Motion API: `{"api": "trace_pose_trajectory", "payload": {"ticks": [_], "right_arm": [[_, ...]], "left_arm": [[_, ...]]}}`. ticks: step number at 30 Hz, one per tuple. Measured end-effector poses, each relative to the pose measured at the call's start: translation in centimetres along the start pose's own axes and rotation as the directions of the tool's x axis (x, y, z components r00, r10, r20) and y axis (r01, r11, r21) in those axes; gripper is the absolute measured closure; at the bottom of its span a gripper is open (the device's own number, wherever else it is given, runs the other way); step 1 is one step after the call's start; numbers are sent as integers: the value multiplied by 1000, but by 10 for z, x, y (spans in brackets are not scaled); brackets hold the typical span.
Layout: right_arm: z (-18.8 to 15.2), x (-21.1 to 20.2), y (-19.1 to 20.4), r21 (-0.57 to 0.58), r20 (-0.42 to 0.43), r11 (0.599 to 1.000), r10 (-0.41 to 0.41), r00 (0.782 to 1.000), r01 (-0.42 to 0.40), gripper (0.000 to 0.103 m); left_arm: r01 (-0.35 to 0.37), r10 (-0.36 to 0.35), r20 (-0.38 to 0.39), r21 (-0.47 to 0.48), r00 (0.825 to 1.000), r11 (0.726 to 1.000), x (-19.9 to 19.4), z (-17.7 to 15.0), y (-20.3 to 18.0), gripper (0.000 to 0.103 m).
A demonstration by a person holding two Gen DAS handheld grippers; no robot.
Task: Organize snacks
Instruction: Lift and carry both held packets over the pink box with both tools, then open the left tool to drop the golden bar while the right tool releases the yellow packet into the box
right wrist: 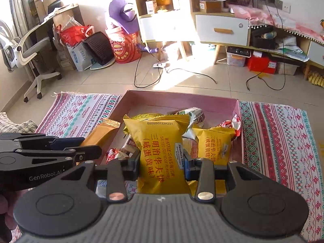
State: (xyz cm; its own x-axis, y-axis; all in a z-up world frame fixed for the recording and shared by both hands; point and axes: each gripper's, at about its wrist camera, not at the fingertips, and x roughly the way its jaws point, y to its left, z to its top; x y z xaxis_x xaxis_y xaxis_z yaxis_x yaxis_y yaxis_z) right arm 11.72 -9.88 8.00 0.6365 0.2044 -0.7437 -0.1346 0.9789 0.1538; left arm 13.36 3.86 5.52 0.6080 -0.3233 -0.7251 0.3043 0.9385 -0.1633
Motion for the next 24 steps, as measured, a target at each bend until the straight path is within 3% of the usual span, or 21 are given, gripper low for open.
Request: {"api": "trace_pose_trajectory", "payload": {"ticks": [10,17,22,24], "right_arm": [[16,28,-15,46,-3,998,-53,999,53,67],[23,31,-7,19,4,996,-84,996,84,63],[25,22,-6,-3,40,996,-91,995,91,43],[26,19,-6,-7,45,996,-92,995,93,36]], "left_arm": [[-28,28,-11,3,1000,1000,39,11,-1,66],[-31,31,-15,-20,999,999,48,12,1,65],[-38,38,-11,-3,999,999,44,13,-1,39],[-32,32,-8,-2,999,999,43,12,-1,33]]}}
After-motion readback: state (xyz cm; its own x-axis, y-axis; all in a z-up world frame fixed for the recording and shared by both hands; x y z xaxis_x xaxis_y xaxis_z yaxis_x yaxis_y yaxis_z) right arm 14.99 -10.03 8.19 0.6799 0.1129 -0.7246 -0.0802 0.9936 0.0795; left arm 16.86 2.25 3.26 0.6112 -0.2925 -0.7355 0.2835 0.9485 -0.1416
